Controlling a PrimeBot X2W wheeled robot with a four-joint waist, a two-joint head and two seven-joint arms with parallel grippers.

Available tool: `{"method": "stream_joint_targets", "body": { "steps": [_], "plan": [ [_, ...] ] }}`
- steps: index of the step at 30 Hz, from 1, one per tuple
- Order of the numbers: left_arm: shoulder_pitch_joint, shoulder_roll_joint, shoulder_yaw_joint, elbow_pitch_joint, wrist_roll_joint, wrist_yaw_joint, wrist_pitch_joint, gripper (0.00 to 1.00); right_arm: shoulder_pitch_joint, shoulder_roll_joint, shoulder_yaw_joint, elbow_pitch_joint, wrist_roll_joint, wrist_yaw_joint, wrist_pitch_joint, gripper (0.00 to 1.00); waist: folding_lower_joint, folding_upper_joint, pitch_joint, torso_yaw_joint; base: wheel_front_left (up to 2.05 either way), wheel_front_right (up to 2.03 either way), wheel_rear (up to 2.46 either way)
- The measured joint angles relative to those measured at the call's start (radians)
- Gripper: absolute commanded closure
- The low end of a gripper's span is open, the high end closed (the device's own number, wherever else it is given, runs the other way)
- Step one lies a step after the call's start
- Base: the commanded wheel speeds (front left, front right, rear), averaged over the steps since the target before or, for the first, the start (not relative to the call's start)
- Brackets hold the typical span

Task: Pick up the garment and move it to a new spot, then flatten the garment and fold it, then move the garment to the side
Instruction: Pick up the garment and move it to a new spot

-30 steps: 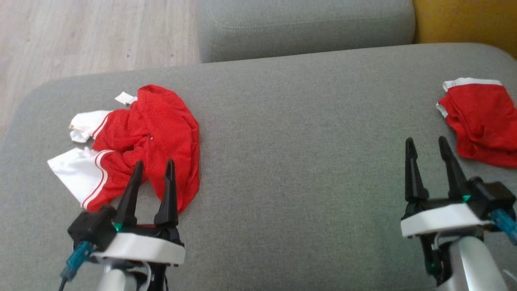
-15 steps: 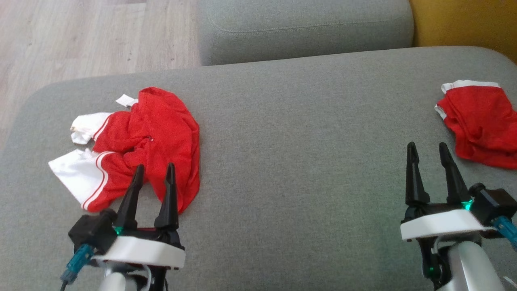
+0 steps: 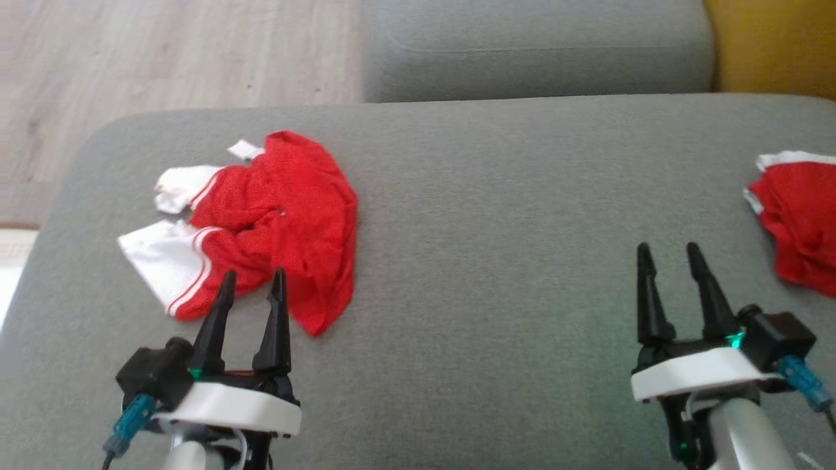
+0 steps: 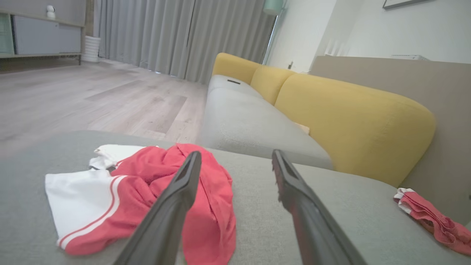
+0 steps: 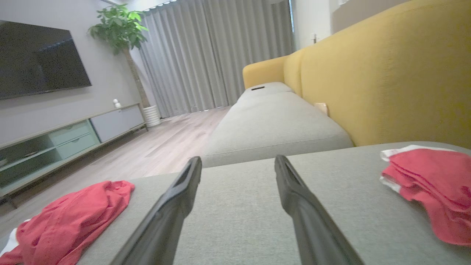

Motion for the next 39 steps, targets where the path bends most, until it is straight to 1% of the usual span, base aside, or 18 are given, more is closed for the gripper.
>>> {"method": "stream_joint_targets", "body": {
  "steps": [4, 14, 21, 26, 31, 33, 36, 38, 39],
  "plan": [
    [-0.001, 0.000, 0.002, 0.003, 0.003, 0.000, 0.000, 0.00, 0.005, 0.000, 0.037, 0.006, -0.003, 0.000, 0.000, 0.00, 0.0000, 0.0000, 0.004, 0.050, 0.00, 0.00, 0.00],
    [-0.002, 0.001, 0.011, 0.003, 0.013, 0.000, 0.000, 0.00, 0.005, 0.001, 0.088, 0.023, 0.022, 0.000, -0.001, 0.00, 0.0000, 0.0000, 0.009, 0.187, 0.00, 0.00, 0.00],
    [-0.001, 0.001, 0.035, 0.003, 0.021, -0.001, 0.000, 0.00, 0.004, 0.001, 0.111, 0.034, 0.034, 0.000, -0.002, 0.00, 0.0000, 0.0000, 0.013, 0.253, 0.00, 0.00, 0.00],
    [-0.002, 0.001, 0.046, 0.003, 0.028, 0.000, 0.000, 0.00, 0.002, 0.001, 0.114, 0.033, 0.034, 0.000, -0.002, 0.00, 0.0000, 0.0000, 0.038, 0.259, 0.00, 0.00, 0.00],
    [-0.028, 0.001, 0.084, 0.017, 0.042, -0.001, 0.000, 0.00, -0.019, 0.001, 0.100, 0.032, 0.026, 0.000, -0.002, 0.00, 0.0000, 0.0000, 0.082, 0.244, 0.00, 0.00, 0.00],
    [-0.061, 0.000, 0.107, 0.037, 0.055, -0.015, 0.000, 0.00, -0.042, 0.000, 0.086, 0.027, 0.010, 0.000, -0.002, 0.00, 0.0000, 0.0000, 0.105, 0.233, 0.00, 0.00, 0.00],
    [-0.139, 0.007, 0.129, 0.102, 0.087, -0.040, 0.000, 0.00, -0.079, 0.000, 0.055, 0.007, -0.012, 0.000, -0.001, 0.00, 0.0000, 0.0000, 0.147, 0.214, 0.00, 0.00, 0.00],
    [-0.207, 0.032, 0.120, 0.173, 0.108, -0.063, 0.000, 0.00, -0.101, 0.000, 0.032, -0.005, -0.025, 0.000, 0.003, 0.00, 0.0000, 0.0000, 0.177, 0.200, 0.00, 0.00, 0.00],
    [-0.243, 0.046, 0.115, 0.211, 0.112, -0.067, 0.001, 0.00, -0.108, 0.000, 0.023, -0.012, -0.033, 0.000, 0.007, 0.00, 0.0001, 0.0000, 0.191, 0.192, 0.00, 0.00, 0.00]
  ]
}}
